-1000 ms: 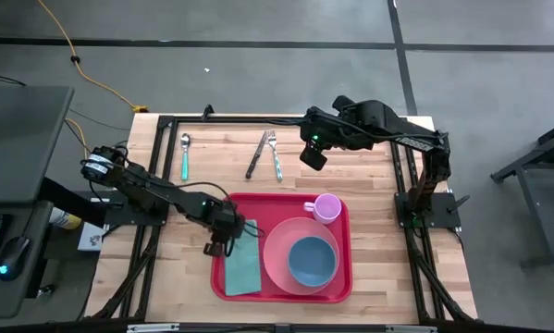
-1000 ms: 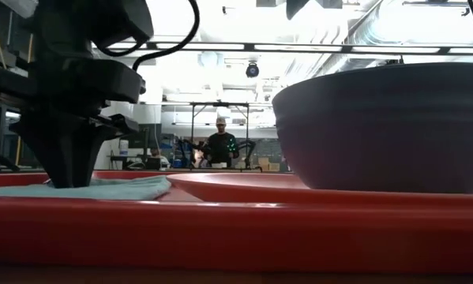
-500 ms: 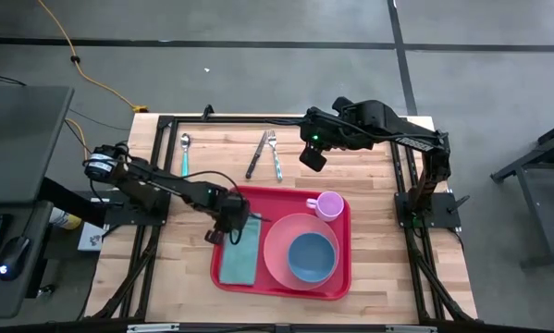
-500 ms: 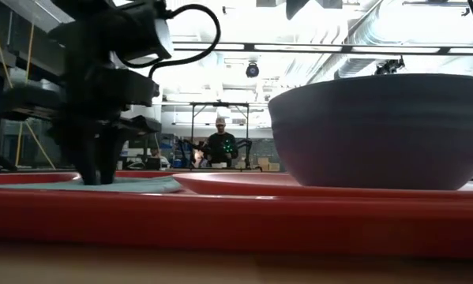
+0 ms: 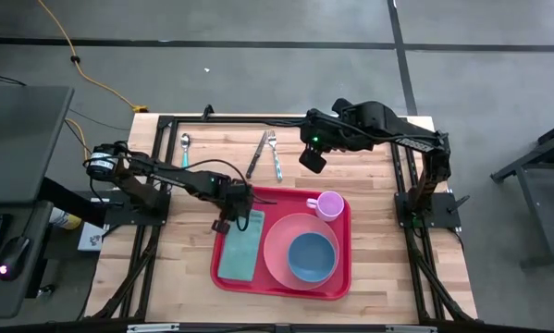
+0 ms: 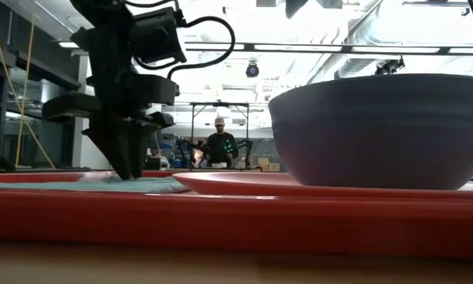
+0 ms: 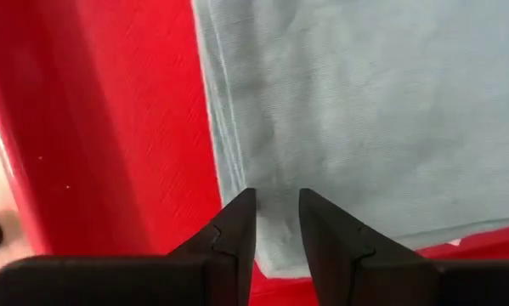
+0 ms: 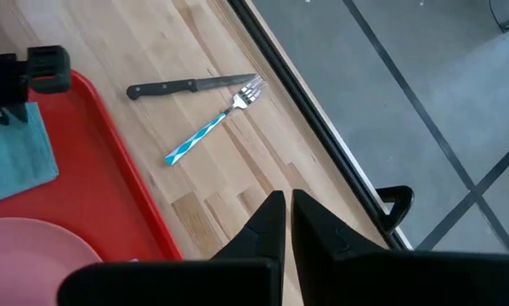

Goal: Set up tray
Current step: Put the blue napkin to the left of the pink plate on the red tray, then put the black knife on top of the blue napkin on the red tray

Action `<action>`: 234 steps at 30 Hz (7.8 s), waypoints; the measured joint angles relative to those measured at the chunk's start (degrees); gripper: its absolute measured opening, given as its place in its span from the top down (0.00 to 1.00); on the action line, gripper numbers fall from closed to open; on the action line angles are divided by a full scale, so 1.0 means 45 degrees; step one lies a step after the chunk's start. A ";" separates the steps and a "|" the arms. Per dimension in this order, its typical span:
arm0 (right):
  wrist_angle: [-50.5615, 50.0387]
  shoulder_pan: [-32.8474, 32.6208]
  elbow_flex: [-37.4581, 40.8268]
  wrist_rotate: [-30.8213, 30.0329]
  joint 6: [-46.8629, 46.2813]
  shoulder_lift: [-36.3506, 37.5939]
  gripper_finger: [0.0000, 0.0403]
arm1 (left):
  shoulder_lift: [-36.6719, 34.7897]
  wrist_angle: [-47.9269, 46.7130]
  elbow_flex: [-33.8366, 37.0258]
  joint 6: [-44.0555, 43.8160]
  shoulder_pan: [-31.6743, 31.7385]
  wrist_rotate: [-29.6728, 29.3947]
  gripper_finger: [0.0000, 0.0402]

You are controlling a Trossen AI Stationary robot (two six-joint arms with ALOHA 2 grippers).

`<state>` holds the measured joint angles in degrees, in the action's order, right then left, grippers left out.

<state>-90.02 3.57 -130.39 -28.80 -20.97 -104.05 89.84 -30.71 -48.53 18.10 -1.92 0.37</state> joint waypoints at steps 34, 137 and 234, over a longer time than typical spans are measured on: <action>0.0000 -0.1165 0.0010 0.0733 -0.0840 0.0044 1.00 | -0.0437 -0.3335 -0.5963 0.1398 0.3663 -0.1871 0.69; 0.9923 0.0884 1.6631 0.2822 -0.2489 0.9078 1.00 | -0.0979 0.2496 -0.0920 -0.8746 0.7993 0.1131 0.26; 0.9092 0.1141 1.6631 0.3444 -0.1233 1.1380 1.00 | 0.0468 -0.7286 -0.6237 -0.6887 0.7041 0.0615 0.86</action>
<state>-49.10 8.71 -55.55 -13.30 -26.52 -52.84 91.95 -63.50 -76.60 -12.89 29.77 3.14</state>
